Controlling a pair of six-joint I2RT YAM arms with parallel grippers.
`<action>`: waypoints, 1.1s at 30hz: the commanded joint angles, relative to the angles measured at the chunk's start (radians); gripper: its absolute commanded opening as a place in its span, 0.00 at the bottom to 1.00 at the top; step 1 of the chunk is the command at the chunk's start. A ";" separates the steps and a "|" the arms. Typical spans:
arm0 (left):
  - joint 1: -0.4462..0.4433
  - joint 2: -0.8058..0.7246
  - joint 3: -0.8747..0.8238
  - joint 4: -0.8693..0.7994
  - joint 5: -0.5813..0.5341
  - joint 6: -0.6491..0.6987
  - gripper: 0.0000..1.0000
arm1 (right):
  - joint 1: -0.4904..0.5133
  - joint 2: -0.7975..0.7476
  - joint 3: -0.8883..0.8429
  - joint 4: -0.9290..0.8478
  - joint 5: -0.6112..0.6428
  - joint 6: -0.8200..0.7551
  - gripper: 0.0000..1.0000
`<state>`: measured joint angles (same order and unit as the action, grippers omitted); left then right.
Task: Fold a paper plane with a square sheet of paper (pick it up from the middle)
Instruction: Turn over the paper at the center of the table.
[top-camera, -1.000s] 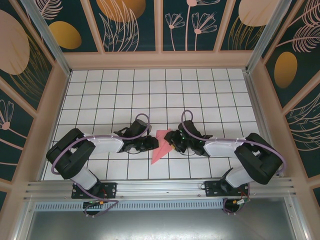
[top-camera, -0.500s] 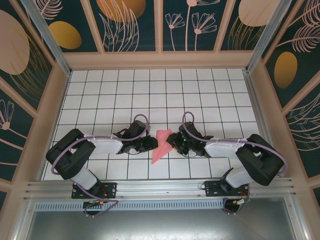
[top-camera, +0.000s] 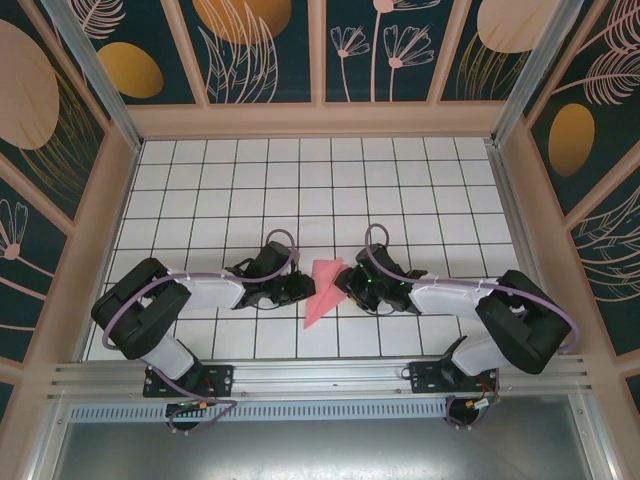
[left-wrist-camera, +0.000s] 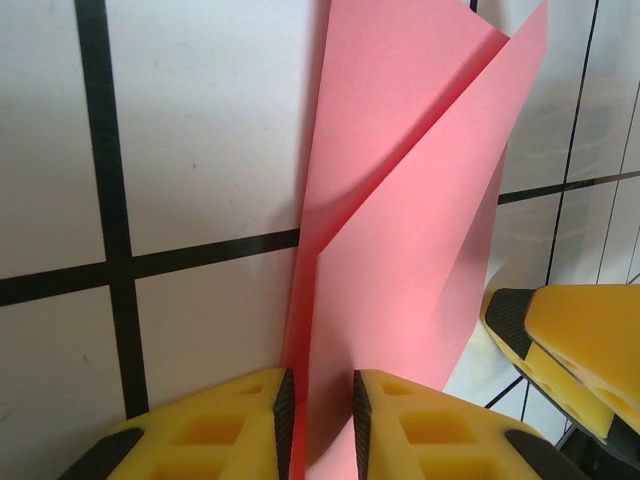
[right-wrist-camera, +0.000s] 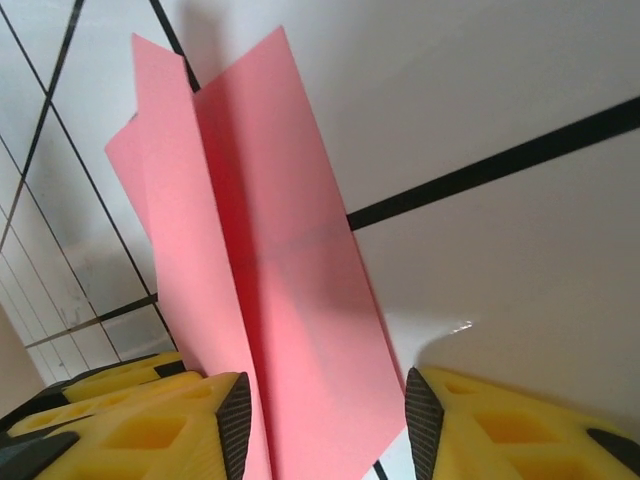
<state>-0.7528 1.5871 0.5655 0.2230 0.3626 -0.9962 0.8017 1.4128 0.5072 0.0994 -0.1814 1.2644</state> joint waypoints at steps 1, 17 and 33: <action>0.000 -0.001 -0.007 -0.025 0.007 -0.001 0.24 | 0.013 0.027 0.002 -0.005 -0.030 0.017 0.49; 0.000 -0.011 -0.024 -0.031 0.009 -0.001 0.24 | -0.015 0.063 0.019 0.227 -0.063 -0.035 0.47; 0.000 -0.057 -0.043 -0.029 -0.027 -0.018 0.24 | -0.001 0.154 0.050 0.321 -0.110 -0.150 0.45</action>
<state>-0.7528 1.5509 0.5327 0.2138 0.3511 -1.0012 0.7902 1.5414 0.5163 0.4099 -0.2901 1.1732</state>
